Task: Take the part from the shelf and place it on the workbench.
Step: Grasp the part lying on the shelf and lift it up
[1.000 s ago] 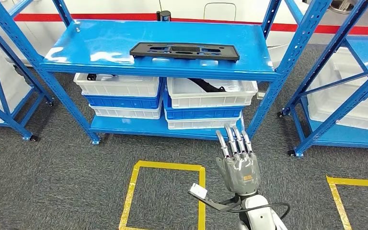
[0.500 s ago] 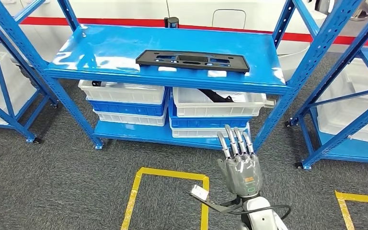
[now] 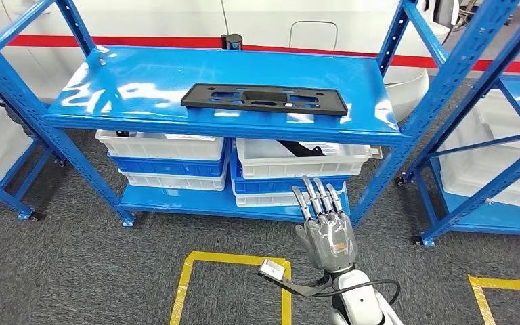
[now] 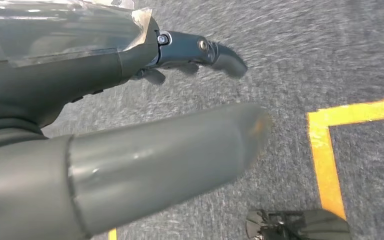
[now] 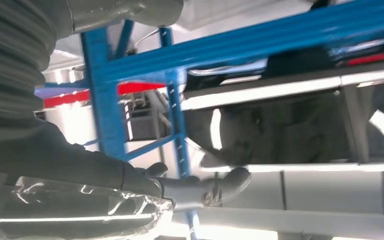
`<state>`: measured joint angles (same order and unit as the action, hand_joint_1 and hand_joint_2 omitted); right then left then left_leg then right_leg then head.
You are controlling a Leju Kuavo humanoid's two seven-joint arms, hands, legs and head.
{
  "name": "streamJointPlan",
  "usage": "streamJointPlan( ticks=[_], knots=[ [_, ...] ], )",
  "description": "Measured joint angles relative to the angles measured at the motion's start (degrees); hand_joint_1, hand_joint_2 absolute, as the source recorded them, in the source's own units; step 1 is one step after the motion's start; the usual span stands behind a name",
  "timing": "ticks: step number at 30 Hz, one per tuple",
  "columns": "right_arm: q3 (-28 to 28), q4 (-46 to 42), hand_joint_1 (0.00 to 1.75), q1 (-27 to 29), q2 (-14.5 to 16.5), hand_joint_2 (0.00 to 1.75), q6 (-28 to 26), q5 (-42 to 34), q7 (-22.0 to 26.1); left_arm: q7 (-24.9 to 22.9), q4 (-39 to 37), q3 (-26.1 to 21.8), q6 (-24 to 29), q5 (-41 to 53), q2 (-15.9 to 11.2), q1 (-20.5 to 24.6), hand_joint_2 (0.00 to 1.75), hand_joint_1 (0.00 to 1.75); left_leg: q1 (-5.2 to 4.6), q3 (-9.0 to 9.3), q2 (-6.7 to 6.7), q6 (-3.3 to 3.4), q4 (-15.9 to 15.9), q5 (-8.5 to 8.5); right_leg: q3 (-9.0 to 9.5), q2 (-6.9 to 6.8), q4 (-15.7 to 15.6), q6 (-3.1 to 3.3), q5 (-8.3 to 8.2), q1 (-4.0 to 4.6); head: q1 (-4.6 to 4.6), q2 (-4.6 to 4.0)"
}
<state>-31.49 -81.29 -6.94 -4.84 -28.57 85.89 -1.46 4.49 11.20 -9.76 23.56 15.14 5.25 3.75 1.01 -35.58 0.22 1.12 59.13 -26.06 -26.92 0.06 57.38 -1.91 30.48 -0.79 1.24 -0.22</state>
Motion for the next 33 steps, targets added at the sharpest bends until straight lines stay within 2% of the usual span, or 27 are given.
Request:
streamJointPlan(
  ticks=[1, 2, 3, 6, 7, 8, 9, 10, 11, 12, 14, 17, 19, 21, 22, 23, 24, 25, 26, 27, 28, 30, 31, 32, 33],
  knots=[
    [-0.17, 0.03, 0.0, -0.13, -0.01, 1.75, 0.64, -0.63, 0.26, -0.03, -0.01, -0.01, -0.01, 0.06, 0.02, 0.02, 0.0, 0.0, -0.03, 0.56, -0.14, 0.52, -0.2, 0.2, 0.06, -0.01, 0.68, -0.34, 0.16, 0.09, -0.15, -0.01],
    [-0.34, 0.05, 0.0, -0.29, -0.03, 1.75, 1.11, -1.1, 0.47, -0.04, -0.01, -0.01, -0.03, 0.11, 0.03, 0.08, 0.0, 0.0, -0.04, 1.08, -0.27, 0.93, -0.32, 0.14, -0.54, -0.02, 2.02, -0.43, 0.61, 0.1, -0.28, -0.02],
    [-0.48, 0.06, 0.0, -0.46, -0.09, 1.75, 1.49, -1.41, 0.62, -0.05, -0.01, -0.01, -0.04, 0.14, 0.02, 0.14, 0.0, 0.0, -0.05, 1.55, -0.38, 1.28, -0.43, 0.03, -1.94, -0.05, 4.44, -0.34, 1.46, 0.1, -0.51, -0.02],
    [-0.89, 0.07, 0.0, -0.66, -0.29, 1.75, 1.92, -1.71, 0.85, -0.05, -0.01, -0.03, -0.06, 0.16, -0.04, 0.2, 0.0, 0.0, -0.23, 2.11, -0.62, 1.85, -0.51, -0.68, -9.42, -0.05, 14.9, 0.28, 5.02, 0.1, -1.07, 0.0],
    [-1.07, 0.07, 0.0, -0.66, -0.4, 1.75, 1.94, -1.73, 0.9, -0.05, -0.01, -0.04, -0.07, 0.16, -0.03, 0.17, 0.0, 0.0, -0.36, 2.37, -0.74, 1.92, -0.51, -1.0, -11.25, -0.04, 16.54, 0.22, 5.33, 0.17, -1.15, 0.0],
    [-1.26, 0.07, 0.0, -0.69, -0.54, 1.75, 1.98, -1.76, 0.95, -0.06, -0.01, -0.05, -0.08, 0.16, 0.01, 0.13, 0.0, 0.0, -0.53, 2.79, -0.87, 1.96, -0.51, -1.36, -12.14, -0.04, 16.22, 0.12, 4.64, 0.3, -1.26, 0.01],
    [-1.41, 0.07, 0.0, -0.77, -0.66, 1.75, 2.02, -1.82, 0.97, -0.07, -0.01, -0.07, -0.08, 0.16, 0.05, 0.09, 0.0, 0.0, -0.69, 3.32, -0.97, 1.96, -0.51, -1.74, -11.83, -0.04, 13.68, -0.08, 2.81, 0.49, -1.36, 0.01],
    [-1.53, 0.07, 0.0, -0.94, -0.76, 1.75, 2.06, -1.9, 0.98, -0.08, -0.01, -0.08, -0.08, 0.18, 0.13, 0.07, 0.0, 0.0, -0.81, 3.83, -1.05, 1.94, -0.55, -2.18, -10.83, -0.07, 9.73, -0.12, 0.23, 0.76, -1.48, 0.01],
    [-1.68, 0.08, 0.0, -1.12, -0.8, 1.75, 2.11, -1.98, 0.98, -0.11, -0.03, -0.1, -0.08, 0.2, 0.22, 0.08, 0.0, 0.0, -0.98, 4.42, -1.11, 1.83, -0.51, -2.66, -9.89, -0.1, 6.02, 0.16, -1.79, 1.07, -1.52, 0.01],
    [-1.85, 0.11, 0.0, -1.35, -0.8, 1.75, 2.21, -2.03, 0.99, -0.13, -0.05, -0.13, -0.07, 0.21, 0.31, 0.13, 0.0, 0.0, -1.1, 4.78, -1.16, 1.63, -0.52, -3.11, -9.16, -0.14, 3.36, 0.67, -2.76, 1.35, -1.58, 0.0],
    [-2.18, 0.14, 0.0, -1.71, -0.78, 1.75, 2.42, -2.08, 1.02, -0.22, -0.09, -0.19, -0.07, 0.26, 0.4, 0.25, 0.0, 0.0, -1.26, 5.36, -1.22, 1.05, -0.47, -3.56, -8.51, -0.12, 1.35, 1.92, -2.97, 1.65, -1.55, 0.0],
    [-2.52, 0.11, 0.0, -2.02, -0.61, 1.75, 2.66, -2.08, 1.04, -0.29, -0.1, -0.26, -0.08, 0.34, 0.38, 0.19, 0.0, 0.0, -1.16, 5.67, -1.05, 0.23, 1.38, -4.19, -6.17, -0.08, 0.27, 2.89, -3.96, 0.57, -1.38, -0.01],
    [-2.8, 0.09, 0.0, -2.26, -0.44, 1.75, 2.9, -1.97, 1.04, -0.29, -0.11, -0.27, -0.08, 0.4, 0.37, 0.21, 0.0, 0.0, -0.8, 3.54, -0.83, -0.42, 5.73, -6.49, -4.75, -0.16, 0.05, 3.38, -3.67, 0.24, -1.02, -0.02],
    [-3.06, 0.1, 0.0, -2.38, -0.37, 1.75, 3.04, -1.81, 1.04, -0.29, -0.11, -0.28, -0.07, 0.43, 0.37, 0.21, 0.0, 0.0, -0.35, -0.62, -0.69, -1.16, 11.48, -9.01, -4.28, -0.07, 0.06, 3.59, -3.09, 0.24, -0.66, 0.0],
    [-3.16, 0.13, 0.0, -2.35, -0.38, 1.75, 3.04, -1.78, 1.04, -0.29, -0.12, -0.3, -0.06, 0.42, 0.36, 0.15, 0.0, 0.0, -0.1, -2.35, -0.65, -1.49, 12.97, -9.19, -4.02, 0.03, 0.07, 3.51, -2.74, 0.2, -0.59, 0.0],
    [-3.25, 0.17, 0.0, -2.31, -0.41, 1.75, 3.03, -1.85, 1.04, -0.28, -0.12, -0.33, -0.06, 0.42, 0.34, 0.07, 0.0, 0.0, 0.16, -3.25, -0.58, -1.78, 12.71, -8.21, -3.63, 0.15, 0.08, 3.33, -2.35, 0.12, -0.49, 0.01],
    [-3.33, 0.24, 0.0, -2.31, -0.46, 1.75, 2.99, -2.0, 1.04, -0.26, -0.13, -0.37, -0.05, 0.42, 0.32, 0.01, 0.0, 0.0, 0.44, -3.16, -0.49, -2.05, 10.58, -6.01, -3.1, 0.26, 0.09, 3.07, -1.92, 0.01, -0.39, 0.01],
    [-3.4, 0.33, 0.0, -2.36, -0.52, 1.75, 2.93, -2.21, 1.04, -0.23, -0.14, -0.42, -0.04, 0.43, 0.31, -0.02, 0.0, 0.0, 0.71, -2.31, -0.39, -2.28, 7.11, -3.15, -2.51, 0.33, 0.09, 2.76, -1.44, -0.12, -0.34, 0.01],
    [-3.46, 0.45, 0.0, -2.44, -0.6, 1.75, 2.87, -2.43, 1.05, -0.2, -0.17, -0.46, -0.03, 0.45, 0.31, -0.03, 0.0, 0.0, 0.81, -1.41, -0.31, -2.43, 4.13, -1.26, -1.86, 0.37, 0.08, 2.41, -1.0, -0.17, -0.28, 0.0],
    [-3.51, 0.59, 0.0, -2.62, -0.67, 1.75, 2.78, -2.59, 1.06, -0.16, -0.2, -0.48, 0.01, 0.48, 0.32, 0.0, 0.0, 0.0, 0.73, -0.76, -0.21, -2.29, 1.96, -0.72, -1.47, 0.37, 0.04, 2.0, -0.59, -0.16, -0.2, -0.01],
    [-3.55, 0.71, 0.0, -2.82, -0.74, 1.75, 2.7, -2.7, 1.08, -0.11, -0.22, -0.49, 0.04, 0.52, 0.34, 0.05, 0.0, 0.0, 0.53, -0.31, -0.17, -1.92, 0.86, -0.78, -1.38, 0.37, -0.11, 1.55, -0.2, -0.07, -0.19, -0.01],
    [-3.66, 0.9, 0.0, -3.2, -0.85, 1.75, 2.54, -2.8, 1.12, -0.04, -0.24, -0.51, 0.09, 0.57, 0.39, 0.0, 0.0, 0.0, 0.11, 0.15, -0.2, -0.54, 0.5, -1.4, -0.86, 0.39, 0.17, 0.49, 0.03, 0.27, -0.3, -0.01],
    [-3.73, 0.98, 0.0, -3.31, -0.92, 1.75, 2.49, -2.84, 1.14, -0.02, -0.23, -0.52, 0.09, 0.6, 0.43, -0.06, 0.0, 0.0, 0.08, 0.81, -0.28, 0.09, 0.21, -0.89, -0.65, 0.37, 0.51, 0.06, 0.2, 0.39, -0.43, 0.01],
    [-3.8, 1.03, 0.0, -3.44, -1.0, 1.75, 2.43, -2.86, 1.15, -0.01, -0.24, -0.53, 0.09, 0.62, 0.47, -0.09, 0.0, 0.0, 0.08, 1.44, -0.33, 0.62, -0.01, -0.68, -0.57, 0.36, 1.56, -0.25, 0.5, 0.43, -0.55, -0.01],
    [-3.87, 1.09, 0.0, -3.59, -1.11, 1.75, 2.37, -2.88, 1.16, 0.0, -0.25, -0.54, 0.1, 0.64, 0.5, -0.04, 0.0, 0.0, 0.1, 2.05, -0.36, 1.03, -0.13, -0.76, -1.38, 0.34, 3.2, -0.43, 1.13, 0.4, -0.74, -0.01]
  ],
)
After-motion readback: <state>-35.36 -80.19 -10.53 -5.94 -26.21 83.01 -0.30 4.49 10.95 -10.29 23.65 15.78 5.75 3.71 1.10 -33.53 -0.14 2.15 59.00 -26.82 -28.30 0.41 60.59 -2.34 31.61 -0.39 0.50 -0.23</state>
